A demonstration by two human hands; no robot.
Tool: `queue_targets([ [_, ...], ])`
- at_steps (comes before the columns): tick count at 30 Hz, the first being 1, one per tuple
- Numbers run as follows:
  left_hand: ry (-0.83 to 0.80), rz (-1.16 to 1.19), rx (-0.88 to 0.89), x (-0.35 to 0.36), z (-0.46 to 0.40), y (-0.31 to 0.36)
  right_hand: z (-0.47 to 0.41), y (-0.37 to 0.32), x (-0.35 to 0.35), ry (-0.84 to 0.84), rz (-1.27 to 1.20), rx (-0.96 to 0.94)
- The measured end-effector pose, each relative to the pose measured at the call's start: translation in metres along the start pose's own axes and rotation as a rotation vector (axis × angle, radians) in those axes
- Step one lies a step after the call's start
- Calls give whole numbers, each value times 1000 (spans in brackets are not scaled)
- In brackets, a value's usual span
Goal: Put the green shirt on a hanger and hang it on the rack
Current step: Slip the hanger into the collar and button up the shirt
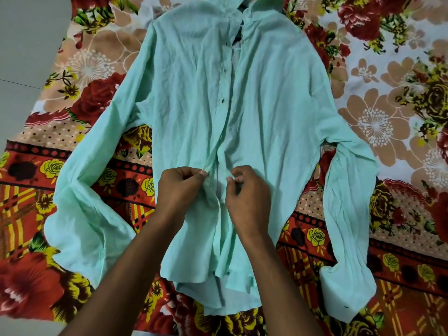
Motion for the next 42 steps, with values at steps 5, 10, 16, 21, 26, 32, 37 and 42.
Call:
queue_targets([
  [5, 15, -24, 45, 4, 2, 0, 2, -14, -8, 77, 83, -127],
  [10, 14, -50, 76, 4, 4, 0, 2, -14, 6, 45, 123, -192],
  [16, 26, -56, 100, 4, 6, 4, -3, -7, 9, 86, 66, -85],
  [21, 9, 35, 95, 6, 13, 6, -4, -7, 4, 58, -195, -3],
  [26, -32, 172, 14, 13, 20, 2, 0, -4, 4, 8, -272, 75],
  [32, -115, 135, 121, 15, 27, 10, -3, 1, 5, -49, -330, 245],
  [37, -112, 34, 197, 12, 22, 17, -7, 4, 7, -117, -337, 278],
  [42, -171, 55, 125, 15, 11, 16, -10, 4, 4, -165, -354, 244],
])
Point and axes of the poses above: each hand's wrist, its own z-axis away from the middle knuckle, its own x-axis out of the palm, y = z × x, the point moved 7 cm from there along -z, towards the middle knuckle, and after that the axes turned 10 degrees about y, right-handed, at the moved point
